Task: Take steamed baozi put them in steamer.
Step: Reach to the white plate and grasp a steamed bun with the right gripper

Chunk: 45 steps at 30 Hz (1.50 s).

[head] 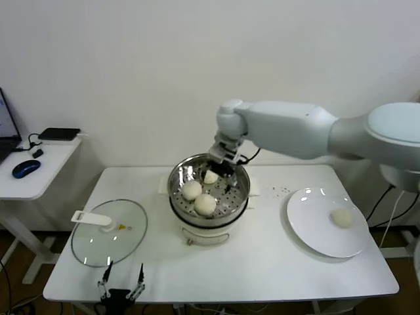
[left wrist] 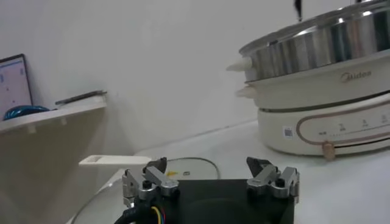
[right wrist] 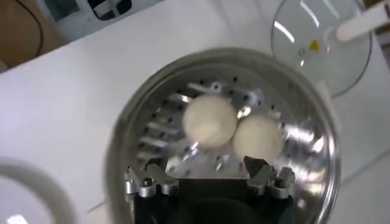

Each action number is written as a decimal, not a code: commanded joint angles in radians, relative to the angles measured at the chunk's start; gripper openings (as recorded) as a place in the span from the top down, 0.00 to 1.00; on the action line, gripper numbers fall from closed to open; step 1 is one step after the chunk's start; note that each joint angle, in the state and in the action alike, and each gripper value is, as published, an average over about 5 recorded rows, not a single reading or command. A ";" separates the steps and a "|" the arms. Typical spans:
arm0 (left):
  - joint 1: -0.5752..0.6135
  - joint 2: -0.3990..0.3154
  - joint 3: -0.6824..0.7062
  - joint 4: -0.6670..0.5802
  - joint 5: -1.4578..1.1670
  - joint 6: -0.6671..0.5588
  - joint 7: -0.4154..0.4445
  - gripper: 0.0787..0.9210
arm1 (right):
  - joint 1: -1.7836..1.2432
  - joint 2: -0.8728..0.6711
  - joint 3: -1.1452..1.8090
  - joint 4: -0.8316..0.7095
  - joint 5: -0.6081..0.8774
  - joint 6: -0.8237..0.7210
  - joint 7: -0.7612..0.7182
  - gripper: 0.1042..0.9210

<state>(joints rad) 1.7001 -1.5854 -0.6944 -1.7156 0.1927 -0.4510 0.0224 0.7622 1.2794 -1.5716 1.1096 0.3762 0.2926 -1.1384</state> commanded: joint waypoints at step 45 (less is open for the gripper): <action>-0.025 0.003 0.002 0.065 0.033 0.001 0.017 0.12 | -0.618 -0.482 0.521 -0.541 -0.542 -0.033 0.013 0.12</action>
<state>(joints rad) 1.6771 -1.5838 -0.6933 -1.6566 0.2182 -0.4489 0.0382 0.2335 0.7799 -1.1629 0.6695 -0.0867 0.2464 -1.1424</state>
